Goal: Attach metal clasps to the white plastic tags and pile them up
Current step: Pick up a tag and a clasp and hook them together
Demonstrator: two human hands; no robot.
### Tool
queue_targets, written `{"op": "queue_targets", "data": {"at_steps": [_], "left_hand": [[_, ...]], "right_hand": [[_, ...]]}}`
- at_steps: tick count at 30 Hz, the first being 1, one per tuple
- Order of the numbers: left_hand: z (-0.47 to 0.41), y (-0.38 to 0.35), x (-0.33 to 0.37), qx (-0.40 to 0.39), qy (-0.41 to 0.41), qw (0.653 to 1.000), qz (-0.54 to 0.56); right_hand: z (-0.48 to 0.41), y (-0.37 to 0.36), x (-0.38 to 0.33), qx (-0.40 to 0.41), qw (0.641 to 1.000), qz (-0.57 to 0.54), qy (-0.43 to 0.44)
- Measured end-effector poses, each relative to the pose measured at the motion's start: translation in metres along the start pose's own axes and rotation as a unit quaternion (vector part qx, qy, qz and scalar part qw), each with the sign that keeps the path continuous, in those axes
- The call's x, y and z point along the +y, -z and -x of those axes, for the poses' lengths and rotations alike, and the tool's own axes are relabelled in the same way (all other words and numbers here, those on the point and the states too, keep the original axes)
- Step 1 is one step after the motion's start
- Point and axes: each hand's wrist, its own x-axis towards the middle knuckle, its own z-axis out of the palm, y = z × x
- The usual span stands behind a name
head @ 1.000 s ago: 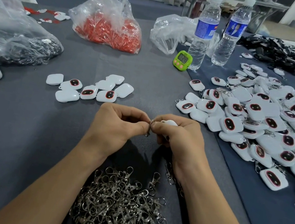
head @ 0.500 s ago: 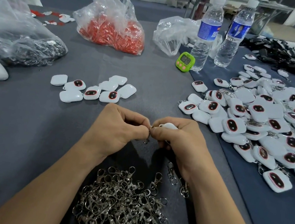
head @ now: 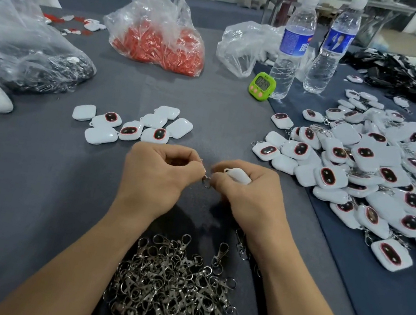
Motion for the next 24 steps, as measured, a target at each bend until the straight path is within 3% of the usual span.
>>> {"op": "queue_targets", "data": {"at_steps": [3,6,11,24], "left_hand": [[0.001,0.008,-0.006,0.083,-0.102,0.957,-0.259],[0.003,0.002,-0.007,0.018,-0.138,0.926,-0.351],[0.004,-0.002,-0.006,-0.093,-0.136,0.939,-0.301],[0.0,0.002,-0.008,-0.116,-0.096,0.952,-0.268]], "right_hand": [[0.0,-0.004,0.002,-0.003,1.0,0.028,-0.01],[-0.001,-0.003,0.002,-0.003,1.0,0.025,0.006],[-0.003,0.0,0.007,0.013,0.996,0.087,0.015],[-0.003,0.004,0.007,0.014,0.996,0.083,0.022]]}}
